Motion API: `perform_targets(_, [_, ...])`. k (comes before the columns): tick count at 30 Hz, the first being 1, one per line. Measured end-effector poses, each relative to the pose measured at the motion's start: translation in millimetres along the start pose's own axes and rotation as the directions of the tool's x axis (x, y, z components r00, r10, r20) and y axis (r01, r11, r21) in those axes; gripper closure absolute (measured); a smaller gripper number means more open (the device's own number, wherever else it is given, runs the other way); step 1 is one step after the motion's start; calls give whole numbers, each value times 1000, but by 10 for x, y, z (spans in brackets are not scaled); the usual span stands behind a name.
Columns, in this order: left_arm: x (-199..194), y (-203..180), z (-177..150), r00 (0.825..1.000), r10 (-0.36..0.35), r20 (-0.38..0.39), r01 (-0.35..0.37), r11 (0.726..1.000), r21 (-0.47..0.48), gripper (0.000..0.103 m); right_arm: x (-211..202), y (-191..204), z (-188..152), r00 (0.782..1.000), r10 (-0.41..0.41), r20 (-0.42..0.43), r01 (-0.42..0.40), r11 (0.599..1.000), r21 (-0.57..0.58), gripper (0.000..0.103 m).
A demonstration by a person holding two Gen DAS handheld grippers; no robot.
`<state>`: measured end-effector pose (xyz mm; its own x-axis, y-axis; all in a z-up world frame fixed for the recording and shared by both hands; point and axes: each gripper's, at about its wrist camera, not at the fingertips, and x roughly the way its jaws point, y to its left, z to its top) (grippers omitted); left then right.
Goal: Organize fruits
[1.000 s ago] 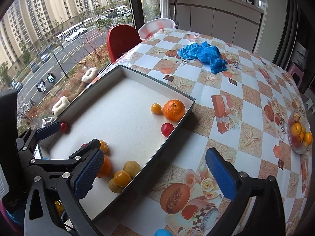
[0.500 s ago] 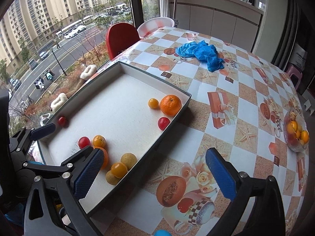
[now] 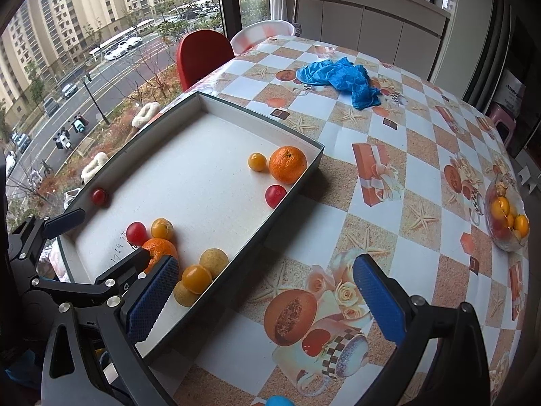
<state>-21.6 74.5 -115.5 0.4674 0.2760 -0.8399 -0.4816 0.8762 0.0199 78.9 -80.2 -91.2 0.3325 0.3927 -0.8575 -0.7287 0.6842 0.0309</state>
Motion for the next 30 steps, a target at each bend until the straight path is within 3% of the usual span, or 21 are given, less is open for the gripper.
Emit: perform_targets(30, [-17,-37,-58,1000,10,0,-10,1000,18,1,7,17,-23,1000,1,-8,-1,1000,-3,0])
